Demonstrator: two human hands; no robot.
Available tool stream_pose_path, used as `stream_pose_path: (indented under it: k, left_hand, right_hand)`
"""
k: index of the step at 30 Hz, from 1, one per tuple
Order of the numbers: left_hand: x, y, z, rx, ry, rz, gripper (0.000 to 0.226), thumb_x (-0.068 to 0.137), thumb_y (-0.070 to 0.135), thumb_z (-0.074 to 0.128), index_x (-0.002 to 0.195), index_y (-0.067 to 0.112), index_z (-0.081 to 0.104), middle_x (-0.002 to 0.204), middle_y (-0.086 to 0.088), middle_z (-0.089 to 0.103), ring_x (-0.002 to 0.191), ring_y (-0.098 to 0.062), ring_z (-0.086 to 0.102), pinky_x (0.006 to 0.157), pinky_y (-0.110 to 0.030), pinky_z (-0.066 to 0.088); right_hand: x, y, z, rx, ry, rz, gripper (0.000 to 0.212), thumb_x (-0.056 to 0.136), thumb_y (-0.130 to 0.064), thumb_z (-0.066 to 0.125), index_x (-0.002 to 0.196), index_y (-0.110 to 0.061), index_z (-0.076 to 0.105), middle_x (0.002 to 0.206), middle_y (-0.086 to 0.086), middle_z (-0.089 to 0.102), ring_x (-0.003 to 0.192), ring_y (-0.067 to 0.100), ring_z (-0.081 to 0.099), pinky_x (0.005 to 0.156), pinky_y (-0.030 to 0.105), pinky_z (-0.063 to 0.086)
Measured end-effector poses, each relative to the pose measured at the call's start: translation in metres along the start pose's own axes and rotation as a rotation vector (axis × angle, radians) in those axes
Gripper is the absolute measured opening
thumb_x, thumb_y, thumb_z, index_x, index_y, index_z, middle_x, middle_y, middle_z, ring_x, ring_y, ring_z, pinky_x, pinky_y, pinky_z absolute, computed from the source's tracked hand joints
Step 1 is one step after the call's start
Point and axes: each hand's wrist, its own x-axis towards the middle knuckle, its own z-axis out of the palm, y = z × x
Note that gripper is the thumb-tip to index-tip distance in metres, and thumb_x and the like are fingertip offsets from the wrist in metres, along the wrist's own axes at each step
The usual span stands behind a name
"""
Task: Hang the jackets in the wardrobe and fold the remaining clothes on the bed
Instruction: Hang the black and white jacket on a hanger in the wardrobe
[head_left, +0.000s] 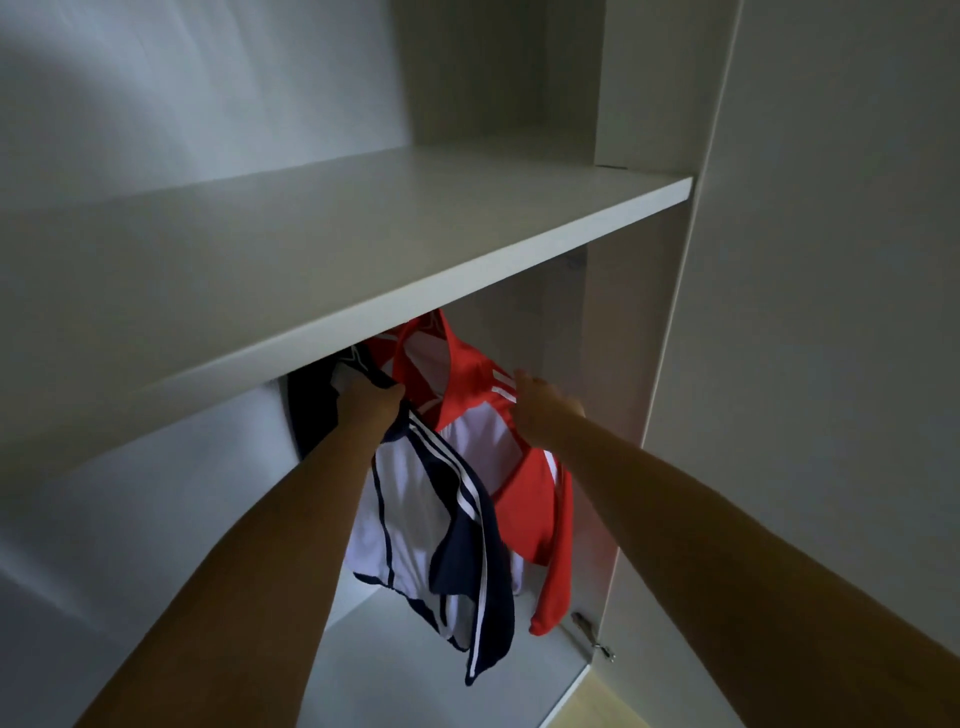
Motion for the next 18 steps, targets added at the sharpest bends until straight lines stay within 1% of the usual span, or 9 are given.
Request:
stream_pose_path:
  k: [1,2,3,5,8,11,14,17,18]
  left_hand:
    - [0.004,-0.003,0.000,0.023,-0.006,0.006,0.054,0.090,0.021,0.063,0.133,-0.006,0.046,0.129,-0.023,0.054,0.118,-0.037,0.052,0.099,-0.038,0.043]
    - [0.006,-0.007,0.000,0.035,-0.008,0.014,0.052,0.089,0.021,0.064,0.131,-0.006,0.047,0.128,-0.023,0.055,0.117,-0.037,0.053,0.099,-0.038,0.043]
    - [0.009,-0.012,0.000,0.043,0.001,0.029,0.051,0.089,0.021,0.065,0.129,-0.006,0.049,0.126,-0.023,0.056,0.116,-0.037,0.054,0.098,-0.038,0.044]
    - [0.010,-0.018,0.001,0.052,0.016,0.051,0.051,0.087,0.021,0.066,0.127,-0.006,0.051,0.123,-0.023,0.058,0.113,-0.037,0.056,0.095,-0.037,0.045]
    - [0.013,-0.027,0.008,0.060,0.015,0.046,0.054,0.087,0.022,0.067,0.129,-0.006,0.049,0.123,-0.024,0.057,0.112,-0.037,0.056,0.095,-0.039,0.047]
    - [0.014,-0.029,0.022,0.023,0.017,0.046,0.058,0.086,0.024,0.068,0.132,-0.005,0.047,0.123,-0.023,0.057,0.111,-0.036,0.056,0.090,-0.035,0.047]
    - [0.014,-0.027,0.026,-0.041,0.000,0.047,0.055,0.086,0.028,0.068,0.126,-0.007,0.052,0.120,-0.023,0.059,0.108,-0.036,0.058,0.084,-0.033,0.047]
    - [0.008,-0.029,0.023,-0.102,0.004,0.043,0.055,0.086,0.030,0.068,0.124,-0.007,0.054,0.119,-0.023,0.059,0.109,-0.036,0.058,0.089,-0.038,0.050]
    - [0.004,-0.030,0.021,-0.093,0.019,0.068,0.054,0.085,0.029,0.068,0.123,-0.006,0.054,0.119,-0.023,0.060,0.109,-0.035,0.058,0.088,-0.036,0.050]
  right_hand:
    - [0.006,-0.002,0.004,-0.012,-0.006,-0.006,0.042,0.099,-0.037,0.038,0.135,-0.015,0.038,0.131,0.012,0.053,0.118,0.034,0.054,0.093,0.041,0.044]
    - [0.010,-0.005,0.010,-0.050,0.001,-0.014,0.037,0.099,-0.034,0.039,0.131,-0.015,0.044,0.127,0.012,0.056,0.116,0.033,0.056,0.090,0.040,0.045]
    - [0.013,-0.007,0.017,-0.091,0.024,-0.020,0.032,0.098,-0.027,0.041,0.127,-0.014,0.049,0.124,0.012,0.058,0.113,0.034,0.057,0.088,0.039,0.046]
    - [0.017,-0.010,0.029,-0.118,0.068,-0.006,0.030,0.094,-0.013,0.042,0.121,-0.011,0.055,0.121,0.014,0.061,0.111,0.035,0.059,0.087,0.038,0.047]
    - [0.022,-0.003,0.041,-0.100,0.090,0.050,0.032,0.092,-0.008,0.041,0.120,-0.009,0.058,0.119,0.015,0.061,0.111,0.036,0.058,0.088,0.039,0.048]
    - [0.029,0.012,0.039,-0.085,0.091,0.096,0.032,0.093,-0.010,0.043,0.120,-0.010,0.059,0.119,0.016,0.061,0.111,0.036,0.059,0.089,0.039,0.048]
    - [0.030,0.016,0.029,-0.111,0.078,0.103,0.031,0.094,-0.011,0.042,0.121,-0.009,0.058,0.120,0.015,0.061,0.111,0.035,0.059,0.089,0.039,0.048]
    - [0.024,0.013,0.021,-0.122,0.072,0.105,0.029,0.094,-0.011,0.042,0.121,-0.009,0.056,0.120,0.015,0.060,0.110,0.034,0.059,0.088,0.039,0.048]
    - [0.021,0.011,0.020,-0.116,0.080,0.098,0.029,0.094,-0.010,0.043,0.120,-0.008,0.054,0.119,0.016,0.060,0.110,0.035,0.059,0.088,0.040,0.048]
